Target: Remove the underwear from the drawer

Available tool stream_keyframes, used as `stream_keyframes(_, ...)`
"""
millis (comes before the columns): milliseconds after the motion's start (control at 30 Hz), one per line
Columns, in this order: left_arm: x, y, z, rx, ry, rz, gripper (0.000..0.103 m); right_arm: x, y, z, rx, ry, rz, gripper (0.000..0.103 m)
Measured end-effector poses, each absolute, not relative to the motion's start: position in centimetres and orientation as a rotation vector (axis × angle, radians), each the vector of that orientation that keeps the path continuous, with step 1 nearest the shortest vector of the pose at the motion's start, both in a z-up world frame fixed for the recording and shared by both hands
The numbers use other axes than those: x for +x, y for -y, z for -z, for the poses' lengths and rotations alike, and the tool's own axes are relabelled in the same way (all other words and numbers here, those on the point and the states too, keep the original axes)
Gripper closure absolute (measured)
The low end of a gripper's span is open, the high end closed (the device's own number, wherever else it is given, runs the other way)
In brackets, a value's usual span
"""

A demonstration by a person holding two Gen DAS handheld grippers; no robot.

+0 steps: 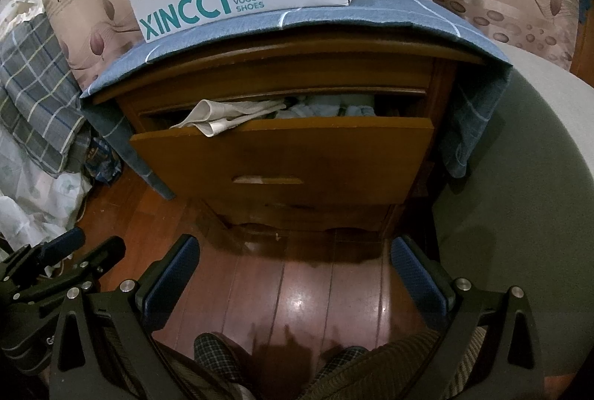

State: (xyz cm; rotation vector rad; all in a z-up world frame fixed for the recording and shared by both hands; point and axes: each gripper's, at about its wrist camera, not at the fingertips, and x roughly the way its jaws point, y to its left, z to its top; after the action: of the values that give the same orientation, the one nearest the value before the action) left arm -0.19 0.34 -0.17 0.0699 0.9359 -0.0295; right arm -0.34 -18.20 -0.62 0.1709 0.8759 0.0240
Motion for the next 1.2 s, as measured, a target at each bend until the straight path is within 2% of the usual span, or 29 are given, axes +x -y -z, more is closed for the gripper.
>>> stream_keyframes(267, 0.3, -1.1, 0.7, 0.010, -0.978, 0.041, 0.043, 0.2, 20.2, -0.1, 0.278, -0.897, -0.053, 0.001)
stream_keyframes(500, 2.6, -3.9, 0.7, -0.187, -1.033, 0.042, 0.043, 1.1, 23.1, -1.0, 0.282, -0.900, -0.059, 0.001)
stream_keyframes(700, 6.3, -7.4, 1.4, -0.526, -1.073, 0.033, 0.042, 2.0, 24.9, 1.1, 0.415, -0.979, -0.082, 0.001)
stream_keyframes(1200, 13.8, -11.3, 5.1, -1.059, -1.073, -0.062, 0.037, 2.6, 24.5, 2.1, 0.394, -1.031, -0.120, 0.001)
